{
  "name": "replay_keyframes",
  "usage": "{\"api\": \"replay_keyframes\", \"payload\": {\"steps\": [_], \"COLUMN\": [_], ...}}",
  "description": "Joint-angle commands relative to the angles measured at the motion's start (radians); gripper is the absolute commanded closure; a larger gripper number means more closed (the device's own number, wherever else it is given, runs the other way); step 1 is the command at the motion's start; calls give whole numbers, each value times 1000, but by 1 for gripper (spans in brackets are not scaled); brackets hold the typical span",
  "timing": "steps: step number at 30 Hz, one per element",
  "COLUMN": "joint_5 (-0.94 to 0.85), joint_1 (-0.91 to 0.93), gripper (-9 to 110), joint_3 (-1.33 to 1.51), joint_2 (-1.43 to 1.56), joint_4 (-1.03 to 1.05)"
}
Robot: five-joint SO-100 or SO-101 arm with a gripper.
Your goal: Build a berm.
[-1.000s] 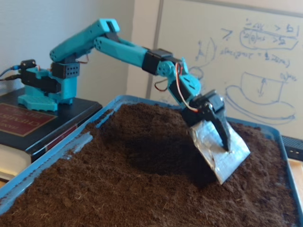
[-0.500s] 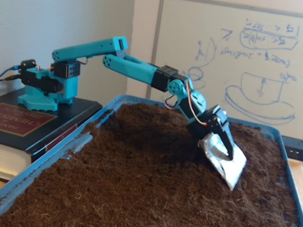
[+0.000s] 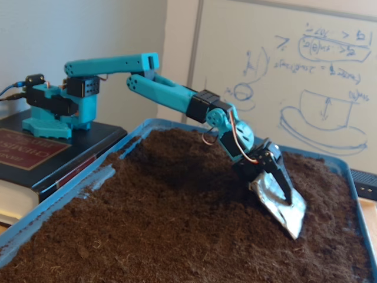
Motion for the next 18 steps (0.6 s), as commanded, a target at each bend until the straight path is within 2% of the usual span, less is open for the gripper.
{"api": "replay_keyframes", "payload": {"steps": [1, 18], "joint_5": [-5, -9], "joint_1": [5, 5], "gripper": [101, 101], "joint_3": [137, 661], "joint_2": [51, 334], "joint_4": [5, 5]}}
